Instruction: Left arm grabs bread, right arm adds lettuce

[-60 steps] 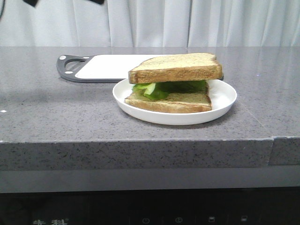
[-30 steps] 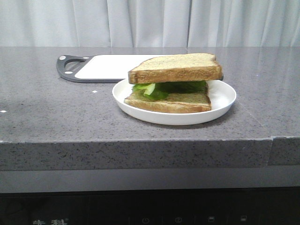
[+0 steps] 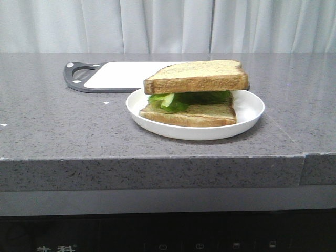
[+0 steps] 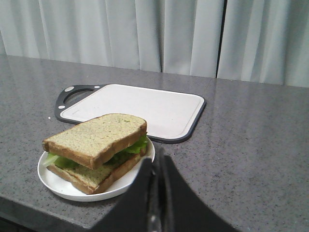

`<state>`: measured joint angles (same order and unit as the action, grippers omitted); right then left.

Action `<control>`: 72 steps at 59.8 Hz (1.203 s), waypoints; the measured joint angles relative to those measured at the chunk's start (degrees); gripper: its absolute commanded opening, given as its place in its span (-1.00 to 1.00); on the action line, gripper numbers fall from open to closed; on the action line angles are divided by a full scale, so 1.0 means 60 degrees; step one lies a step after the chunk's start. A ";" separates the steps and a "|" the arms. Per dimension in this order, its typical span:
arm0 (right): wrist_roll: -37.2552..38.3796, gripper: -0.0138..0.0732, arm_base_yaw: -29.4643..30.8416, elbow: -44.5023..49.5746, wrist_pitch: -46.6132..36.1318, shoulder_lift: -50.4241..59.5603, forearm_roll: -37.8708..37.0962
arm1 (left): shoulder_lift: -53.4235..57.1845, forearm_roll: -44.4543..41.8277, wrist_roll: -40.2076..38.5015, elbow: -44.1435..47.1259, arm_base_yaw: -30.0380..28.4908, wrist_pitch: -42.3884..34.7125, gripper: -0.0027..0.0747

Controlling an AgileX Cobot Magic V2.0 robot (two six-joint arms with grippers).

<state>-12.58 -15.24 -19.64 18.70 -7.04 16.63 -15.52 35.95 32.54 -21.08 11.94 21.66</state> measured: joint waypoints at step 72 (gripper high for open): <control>0.0000 -0.82 0.0000 0.0037 0.0018 0.0000 0.0000 | 0.2629 -0.4425 -0.4221 0.2391 -0.1353 -0.0219 -0.98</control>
<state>-12.58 -15.24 -19.42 18.81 -7.04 16.63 0.25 9.39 7.22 -6.73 3.83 20.35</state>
